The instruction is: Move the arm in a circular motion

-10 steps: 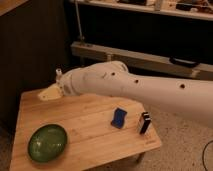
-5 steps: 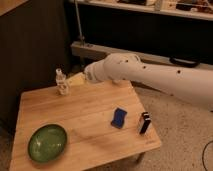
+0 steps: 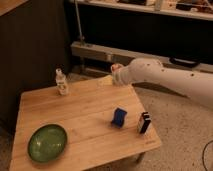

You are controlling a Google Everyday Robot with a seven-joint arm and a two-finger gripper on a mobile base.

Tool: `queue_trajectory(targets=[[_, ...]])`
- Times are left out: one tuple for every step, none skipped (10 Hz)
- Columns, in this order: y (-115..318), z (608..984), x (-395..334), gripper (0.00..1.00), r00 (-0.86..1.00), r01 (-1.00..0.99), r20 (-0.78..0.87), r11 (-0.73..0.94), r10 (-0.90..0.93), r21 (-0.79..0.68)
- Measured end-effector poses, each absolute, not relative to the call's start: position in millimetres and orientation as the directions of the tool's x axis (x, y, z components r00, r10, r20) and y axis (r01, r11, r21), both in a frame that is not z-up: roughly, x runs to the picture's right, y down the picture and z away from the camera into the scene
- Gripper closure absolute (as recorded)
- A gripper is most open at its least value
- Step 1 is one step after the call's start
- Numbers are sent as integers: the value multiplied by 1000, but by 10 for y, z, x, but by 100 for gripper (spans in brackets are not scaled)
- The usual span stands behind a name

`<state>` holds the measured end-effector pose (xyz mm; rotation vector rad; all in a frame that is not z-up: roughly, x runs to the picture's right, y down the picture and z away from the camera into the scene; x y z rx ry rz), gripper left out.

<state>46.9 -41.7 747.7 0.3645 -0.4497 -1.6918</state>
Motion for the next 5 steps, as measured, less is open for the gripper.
queue_trajectory(targets=[[-332,7492,707,20,-134,877,24,-107,-991,468],[-273,7441,883,20,-118,888,22,-96,-993,451],[-210,7333,961,20,-118,893,12,-101,-993,439],[-143,7227,957,20,-121,894,4,-107,-993,435],[-79,7109,901,20,-128,892,-6,-117,-992,436]])
